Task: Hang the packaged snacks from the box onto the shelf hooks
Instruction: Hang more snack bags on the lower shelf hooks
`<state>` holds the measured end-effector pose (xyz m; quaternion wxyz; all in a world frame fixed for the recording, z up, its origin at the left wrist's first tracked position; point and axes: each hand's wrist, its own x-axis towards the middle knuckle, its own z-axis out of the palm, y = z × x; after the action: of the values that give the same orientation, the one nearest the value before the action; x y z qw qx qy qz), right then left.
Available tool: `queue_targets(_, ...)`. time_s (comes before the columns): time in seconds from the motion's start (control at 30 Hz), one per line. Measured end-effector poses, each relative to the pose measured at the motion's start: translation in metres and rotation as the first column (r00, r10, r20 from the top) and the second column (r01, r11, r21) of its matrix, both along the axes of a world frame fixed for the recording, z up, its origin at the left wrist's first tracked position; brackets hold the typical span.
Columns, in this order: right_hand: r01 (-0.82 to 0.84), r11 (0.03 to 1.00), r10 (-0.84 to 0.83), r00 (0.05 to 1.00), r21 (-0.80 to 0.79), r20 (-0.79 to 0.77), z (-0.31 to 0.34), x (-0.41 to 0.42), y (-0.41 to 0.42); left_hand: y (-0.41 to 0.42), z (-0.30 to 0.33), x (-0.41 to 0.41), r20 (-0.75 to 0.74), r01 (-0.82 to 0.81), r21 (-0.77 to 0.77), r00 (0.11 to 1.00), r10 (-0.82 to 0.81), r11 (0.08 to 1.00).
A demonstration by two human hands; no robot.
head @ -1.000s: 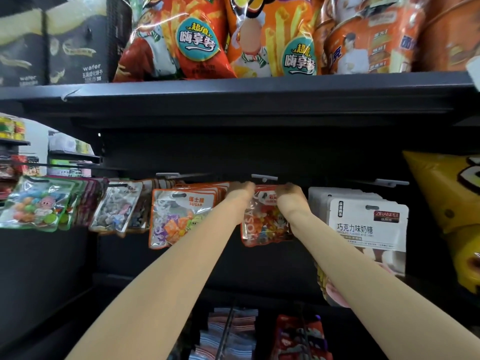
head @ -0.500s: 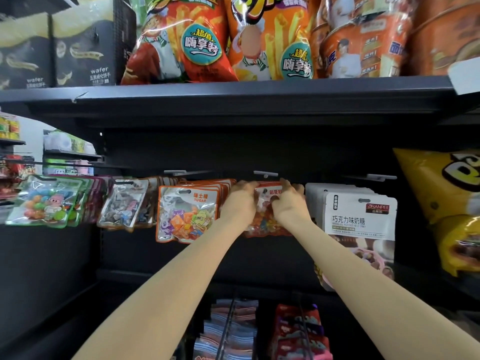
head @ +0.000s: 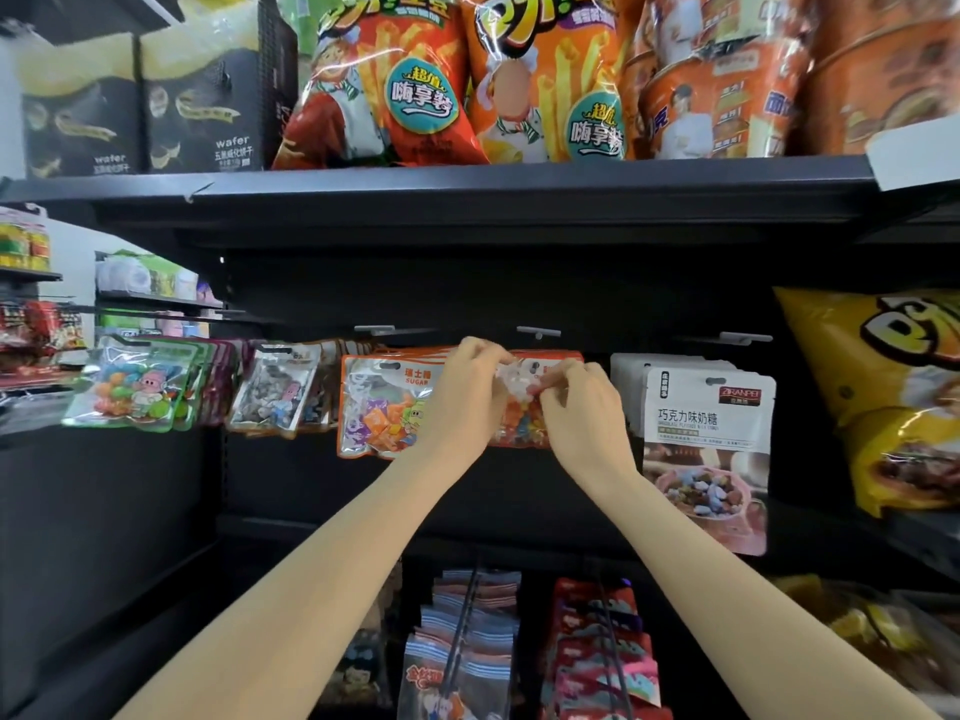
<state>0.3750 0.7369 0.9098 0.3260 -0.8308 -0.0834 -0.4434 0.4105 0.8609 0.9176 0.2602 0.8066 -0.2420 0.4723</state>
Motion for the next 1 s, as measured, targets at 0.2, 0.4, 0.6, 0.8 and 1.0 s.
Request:
queue_targets(0.2, -0.166, 0.984, 0.174, 0.976, 0.072, -0.13, -0.019, -0.004, 0.026, 0.039, -0.023, -0.014, 0.02, 0.033, -0.132, 0.999, -0.03, 0.991)
queue_targets(0.4, -0.254, 0.96, 0.268, 0.956, 0.118, -0.124, -0.015, -0.001, 0.049, 0.082, -0.039, -0.014, -0.075, -0.166, -0.405, 0.986, 0.148, 0.899)
queue_targets(0.6, -0.312, 0.948, 0.318, 0.941, 0.068, -0.112, 0.004, 0.016, 0.069, 0.108, -0.021, 0.002, -0.328, -0.193, -0.433, 0.944, 0.046, 0.88)
queue_targets(0.8, -0.288, 0.918, 0.365, 0.884, 0.274, -0.294, 0.018, 0.043, 0.076, 0.115, -0.007, 0.02, -0.51, -0.207, -0.369, 0.86, -0.011, 0.906)
queue_targets(1.0, -0.328, 0.826, 0.503, 0.795, 0.458, -0.338, 0.004, 0.062, 0.087, 0.123, -0.007, 0.031, -0.601, 0.039, -0.43, 0.733, -0.319, 0.902)
